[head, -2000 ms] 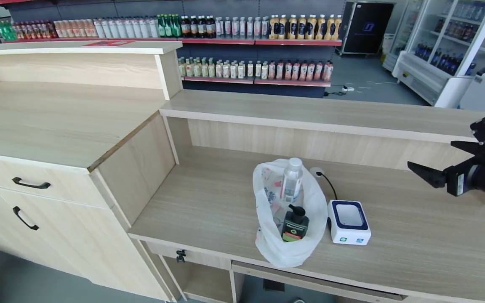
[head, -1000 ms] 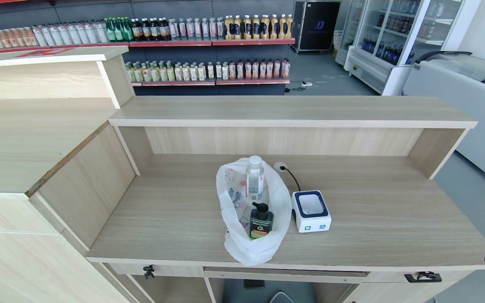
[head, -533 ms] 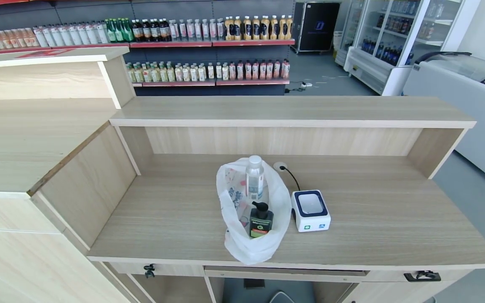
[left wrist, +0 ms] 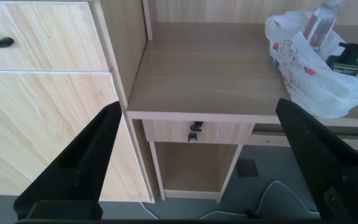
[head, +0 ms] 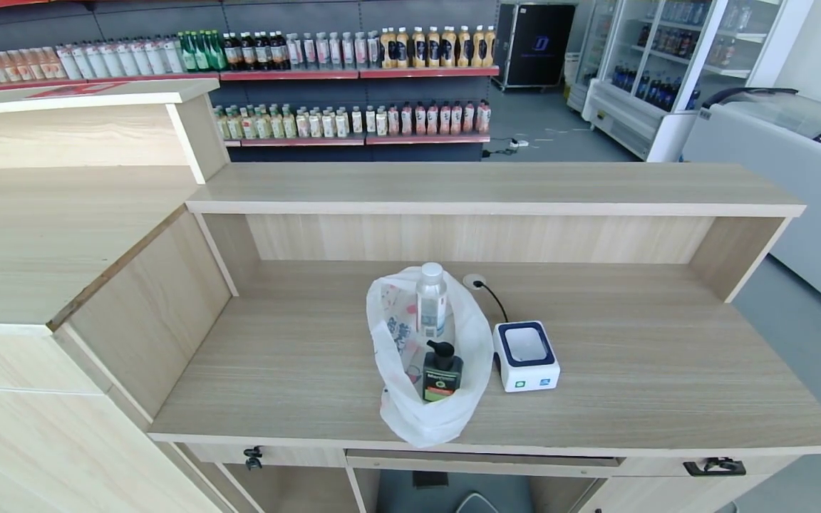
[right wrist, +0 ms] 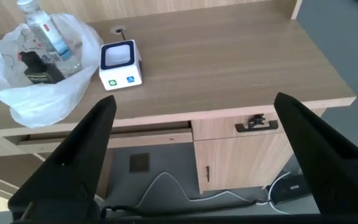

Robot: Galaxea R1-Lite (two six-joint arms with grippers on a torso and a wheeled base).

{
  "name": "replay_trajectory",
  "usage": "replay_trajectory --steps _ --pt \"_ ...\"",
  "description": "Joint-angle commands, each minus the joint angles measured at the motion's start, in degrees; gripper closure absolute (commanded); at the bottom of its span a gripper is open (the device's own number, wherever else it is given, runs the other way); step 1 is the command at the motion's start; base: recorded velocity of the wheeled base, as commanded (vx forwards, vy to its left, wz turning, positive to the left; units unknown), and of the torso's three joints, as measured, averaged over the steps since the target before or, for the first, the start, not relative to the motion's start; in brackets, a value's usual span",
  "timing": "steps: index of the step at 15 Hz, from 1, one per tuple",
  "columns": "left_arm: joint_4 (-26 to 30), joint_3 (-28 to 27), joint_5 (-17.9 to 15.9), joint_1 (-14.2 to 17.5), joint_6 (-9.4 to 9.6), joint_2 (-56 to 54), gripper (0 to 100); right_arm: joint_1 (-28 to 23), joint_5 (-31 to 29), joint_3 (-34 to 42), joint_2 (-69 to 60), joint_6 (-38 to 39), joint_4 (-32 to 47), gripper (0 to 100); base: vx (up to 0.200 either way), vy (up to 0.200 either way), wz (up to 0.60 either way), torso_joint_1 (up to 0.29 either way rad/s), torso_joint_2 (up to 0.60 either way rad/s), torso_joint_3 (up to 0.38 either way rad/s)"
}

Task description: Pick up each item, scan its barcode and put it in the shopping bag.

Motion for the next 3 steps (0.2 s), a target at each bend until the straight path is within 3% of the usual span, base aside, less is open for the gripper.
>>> replay_trajectory --steps 1,3 --pt "-0.01 0.0 0.0 0.0 -0.02 -0.02 0 0.08 -0.02 0.0 0.1 -0.08 0.08 0 0.0 0.0 0.0 0.0 0.0 0.0" --pt "-0.01 0.0 0.0 0.0 0.06 -0.02 0 0.08 -0.02 0.0 0.1 -0.16 0.08 0 0.0 0.0 0.0 0.0 0.0 0.0"
